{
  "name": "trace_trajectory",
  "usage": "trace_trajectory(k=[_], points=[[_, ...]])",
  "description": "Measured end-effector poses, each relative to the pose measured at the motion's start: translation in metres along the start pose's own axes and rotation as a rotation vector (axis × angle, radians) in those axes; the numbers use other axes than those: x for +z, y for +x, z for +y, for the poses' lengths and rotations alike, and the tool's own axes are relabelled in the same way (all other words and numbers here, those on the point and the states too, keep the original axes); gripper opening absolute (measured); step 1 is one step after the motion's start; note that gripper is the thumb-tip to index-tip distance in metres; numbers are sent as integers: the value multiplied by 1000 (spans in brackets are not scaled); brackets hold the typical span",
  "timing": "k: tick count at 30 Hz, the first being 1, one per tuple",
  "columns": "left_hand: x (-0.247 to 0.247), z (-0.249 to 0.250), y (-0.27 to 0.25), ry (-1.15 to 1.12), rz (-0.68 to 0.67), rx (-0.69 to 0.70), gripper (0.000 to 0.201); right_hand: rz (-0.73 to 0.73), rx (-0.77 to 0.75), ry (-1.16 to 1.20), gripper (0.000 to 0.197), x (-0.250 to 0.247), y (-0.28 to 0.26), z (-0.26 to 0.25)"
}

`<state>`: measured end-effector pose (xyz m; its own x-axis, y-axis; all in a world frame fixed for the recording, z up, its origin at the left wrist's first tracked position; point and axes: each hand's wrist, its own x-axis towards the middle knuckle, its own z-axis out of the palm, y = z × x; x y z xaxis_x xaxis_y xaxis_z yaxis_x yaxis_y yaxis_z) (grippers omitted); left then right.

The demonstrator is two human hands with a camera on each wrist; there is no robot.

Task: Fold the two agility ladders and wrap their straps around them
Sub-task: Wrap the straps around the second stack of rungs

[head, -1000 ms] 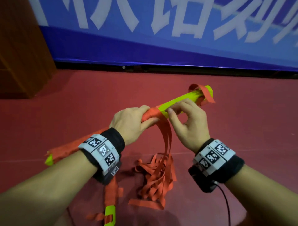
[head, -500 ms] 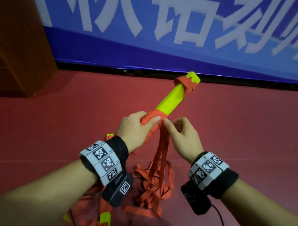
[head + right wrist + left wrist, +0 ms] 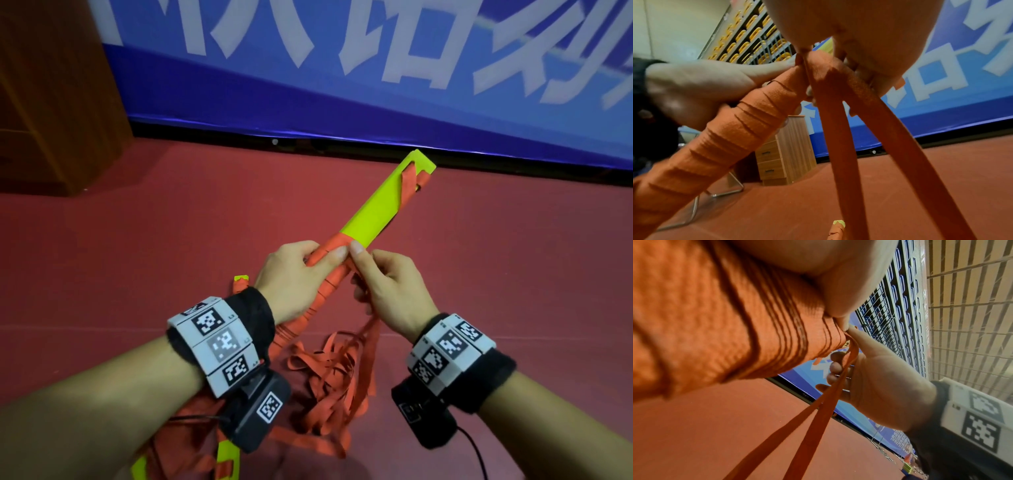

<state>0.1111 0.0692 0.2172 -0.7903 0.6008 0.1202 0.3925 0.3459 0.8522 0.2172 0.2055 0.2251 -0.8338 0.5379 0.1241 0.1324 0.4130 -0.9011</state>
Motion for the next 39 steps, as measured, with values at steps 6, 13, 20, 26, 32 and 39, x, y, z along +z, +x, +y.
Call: trace_trajectory(k=[6, 13, 20, 26, 32, 39], points=[[-1, -8, 4, -10, -28, -25, 65, -179, -41, -60, 45, -14, 5, -5], [1, -6, 8, -85, -86, -69, 66, -328, -26, 43, 48, -18, 4, 0], [-4, 7, 4, -382, -154, -160, 67, -186, -165, -11, 45, -25, 9, 10], [-8, 15, -1, -515, -205, -90, 71, -102, -180, 13, 38, -25, 11, 7], [-13, 17, -4, -547, -313, -120, 56, -240, -157, 190, 23, -23, 5, 0], [-19, 15, -4, -543, -509, -229, 51, -269, -86, 255, 26, -20, 2, 1]])
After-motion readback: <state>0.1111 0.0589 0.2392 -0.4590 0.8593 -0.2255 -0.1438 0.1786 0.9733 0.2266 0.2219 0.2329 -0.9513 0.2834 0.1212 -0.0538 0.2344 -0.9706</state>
